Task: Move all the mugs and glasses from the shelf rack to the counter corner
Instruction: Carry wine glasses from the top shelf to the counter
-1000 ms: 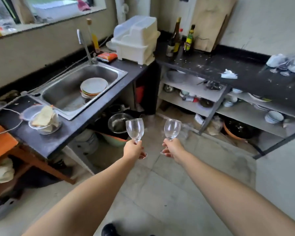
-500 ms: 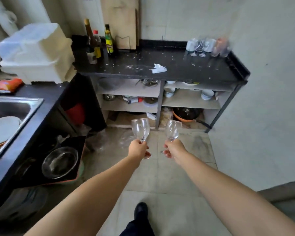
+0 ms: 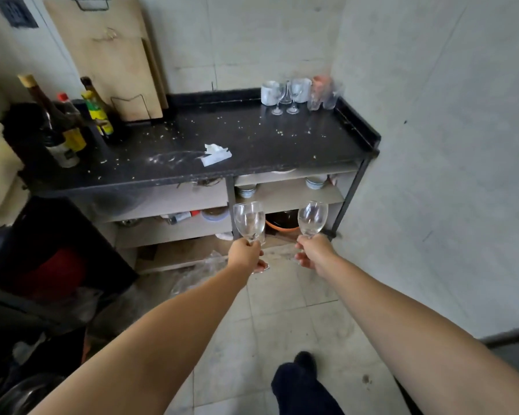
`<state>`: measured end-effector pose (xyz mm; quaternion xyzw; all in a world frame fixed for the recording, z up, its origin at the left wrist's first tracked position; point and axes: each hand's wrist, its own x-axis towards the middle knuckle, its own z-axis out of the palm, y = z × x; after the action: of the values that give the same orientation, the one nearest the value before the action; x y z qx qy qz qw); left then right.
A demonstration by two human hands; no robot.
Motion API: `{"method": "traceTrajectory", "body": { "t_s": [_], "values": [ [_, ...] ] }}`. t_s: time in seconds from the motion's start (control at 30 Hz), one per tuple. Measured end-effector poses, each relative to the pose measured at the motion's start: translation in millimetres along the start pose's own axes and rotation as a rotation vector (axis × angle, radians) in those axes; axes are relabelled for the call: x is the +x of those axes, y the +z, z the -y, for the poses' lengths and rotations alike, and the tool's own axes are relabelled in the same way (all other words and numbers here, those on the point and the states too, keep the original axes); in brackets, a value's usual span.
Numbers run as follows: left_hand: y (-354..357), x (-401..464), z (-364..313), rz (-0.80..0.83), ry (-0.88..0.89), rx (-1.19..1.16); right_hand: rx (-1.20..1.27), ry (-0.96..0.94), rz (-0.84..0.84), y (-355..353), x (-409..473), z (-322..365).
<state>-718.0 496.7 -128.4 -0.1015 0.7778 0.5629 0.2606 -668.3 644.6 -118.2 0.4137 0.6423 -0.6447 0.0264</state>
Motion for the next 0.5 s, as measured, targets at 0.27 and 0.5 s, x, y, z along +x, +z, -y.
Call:
{"method": "traceTrajectory", "body": {
  "t_s": [0.27,0.5],
  "values": [
    [85,106,-97,-0.046,0.04,0.01,-0.027,-0.004,0.026,-53,131,89],
    [151,174,-160,-0.028,-0.015,-0.088,-0.047,0.001,0.033,-91,221,150]
  ]
}}
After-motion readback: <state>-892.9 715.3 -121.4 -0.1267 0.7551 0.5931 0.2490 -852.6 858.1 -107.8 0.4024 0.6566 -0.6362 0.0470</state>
